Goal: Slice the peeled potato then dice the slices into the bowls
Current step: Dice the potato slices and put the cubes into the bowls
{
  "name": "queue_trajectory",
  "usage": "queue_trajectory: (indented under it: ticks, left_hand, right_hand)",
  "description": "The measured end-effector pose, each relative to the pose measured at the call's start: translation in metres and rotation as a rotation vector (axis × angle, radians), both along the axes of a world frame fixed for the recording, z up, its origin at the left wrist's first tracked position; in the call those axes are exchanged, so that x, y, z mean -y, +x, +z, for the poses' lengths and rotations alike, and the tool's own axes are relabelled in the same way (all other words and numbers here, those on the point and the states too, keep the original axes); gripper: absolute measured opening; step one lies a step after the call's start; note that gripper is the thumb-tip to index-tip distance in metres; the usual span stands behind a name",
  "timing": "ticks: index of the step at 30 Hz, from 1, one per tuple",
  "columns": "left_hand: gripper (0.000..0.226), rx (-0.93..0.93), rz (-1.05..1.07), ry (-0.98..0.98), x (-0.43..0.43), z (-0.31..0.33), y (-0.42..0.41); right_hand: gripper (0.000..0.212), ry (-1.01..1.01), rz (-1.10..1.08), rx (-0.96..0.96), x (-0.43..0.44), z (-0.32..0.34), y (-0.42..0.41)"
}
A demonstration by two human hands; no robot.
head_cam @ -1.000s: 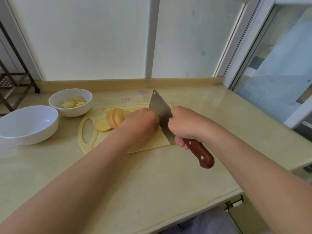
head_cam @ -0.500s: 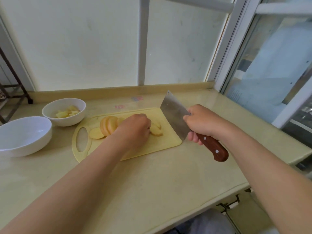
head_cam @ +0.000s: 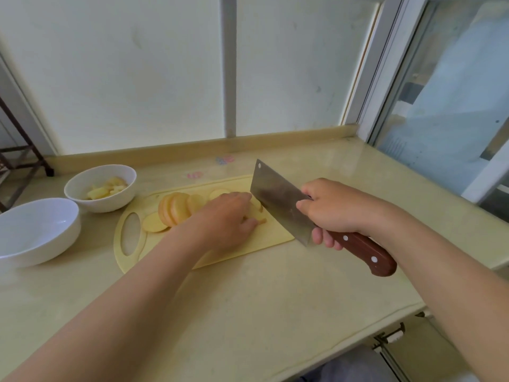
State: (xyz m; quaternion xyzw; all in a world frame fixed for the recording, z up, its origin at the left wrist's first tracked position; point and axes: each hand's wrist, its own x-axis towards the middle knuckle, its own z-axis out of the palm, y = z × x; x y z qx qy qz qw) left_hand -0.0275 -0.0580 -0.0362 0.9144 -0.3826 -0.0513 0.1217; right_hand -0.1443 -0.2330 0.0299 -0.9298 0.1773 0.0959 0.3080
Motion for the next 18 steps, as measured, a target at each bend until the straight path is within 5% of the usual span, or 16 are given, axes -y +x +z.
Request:
queue_trajectory:
  ticks: [18]
  left_hand:
    - [0.04,-0.004,0.028,-0.061,0.0093,-0.0041,0.0007]
  right_hand:
    - [0.034,0.011,0.002,0.019,0.002,-0.0025,-0.0111]
